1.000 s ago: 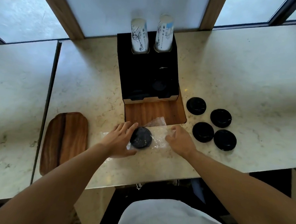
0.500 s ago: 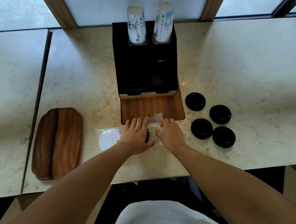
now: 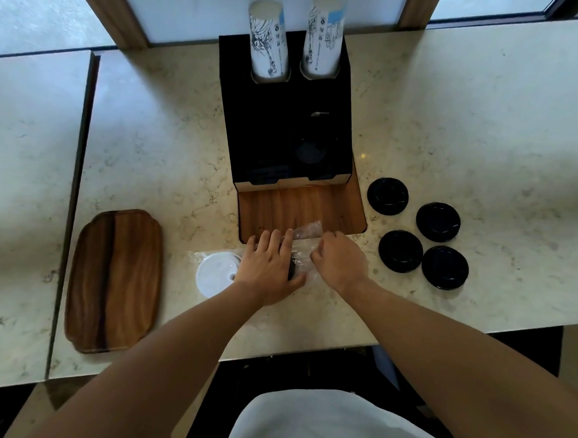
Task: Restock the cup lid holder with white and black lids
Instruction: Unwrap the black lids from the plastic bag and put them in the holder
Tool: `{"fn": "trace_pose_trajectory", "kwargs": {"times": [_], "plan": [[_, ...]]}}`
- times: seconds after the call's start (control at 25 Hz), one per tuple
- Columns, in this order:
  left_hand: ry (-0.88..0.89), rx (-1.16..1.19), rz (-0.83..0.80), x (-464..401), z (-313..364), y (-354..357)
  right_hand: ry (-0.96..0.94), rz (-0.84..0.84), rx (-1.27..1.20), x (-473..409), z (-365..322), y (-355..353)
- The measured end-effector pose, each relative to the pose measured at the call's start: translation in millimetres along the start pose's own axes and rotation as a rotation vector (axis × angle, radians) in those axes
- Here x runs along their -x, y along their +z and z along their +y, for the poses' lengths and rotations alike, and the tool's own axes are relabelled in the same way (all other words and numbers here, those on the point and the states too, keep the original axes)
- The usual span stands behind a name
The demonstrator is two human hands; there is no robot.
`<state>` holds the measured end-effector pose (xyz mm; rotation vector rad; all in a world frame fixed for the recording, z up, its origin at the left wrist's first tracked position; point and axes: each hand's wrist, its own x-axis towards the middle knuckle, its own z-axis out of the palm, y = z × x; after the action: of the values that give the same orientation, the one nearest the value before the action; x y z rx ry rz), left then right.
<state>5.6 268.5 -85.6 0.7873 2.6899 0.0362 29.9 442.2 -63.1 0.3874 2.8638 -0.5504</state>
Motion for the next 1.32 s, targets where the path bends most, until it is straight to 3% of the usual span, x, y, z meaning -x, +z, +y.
{"fn": "trace_pose_trajectory", "kwargs": {"times": [0.2, 0.48, 0.72, 0.88, 1.04, 1.24, 1.32], "plan": [[-0.001, -0.001, 0.003, 0, 0, -1, 0.224, 0.03, -0.196, -1, 18, -10], [0.0, -0.008, 0.004, 1, 1, -3, 0.358, -0.023, -0.218, -3, 48, -13], [0.006, 0.0, 0.023, 2, 2, -4, 0.378, 0.011, -0.269, -3, 49, -17], [0.004, 0.018, 0.013, 1, 1, -3, 0.221, 0.17, -0.342, -3, 38, -23], [0.006, 0.09, 0.024, 2, -2, -3, 0.107, -0.101, -0.367, -5, 28, -12], [0.07, 0.168, 0.041, 7, -10, -7, 0.316, -0.124, -0.521, -8, 14, -3], [0.082, 0.22, 0.046, 10, -11, -10, 0.379, -0.206, -0.536, -13, 10, -7]]}}
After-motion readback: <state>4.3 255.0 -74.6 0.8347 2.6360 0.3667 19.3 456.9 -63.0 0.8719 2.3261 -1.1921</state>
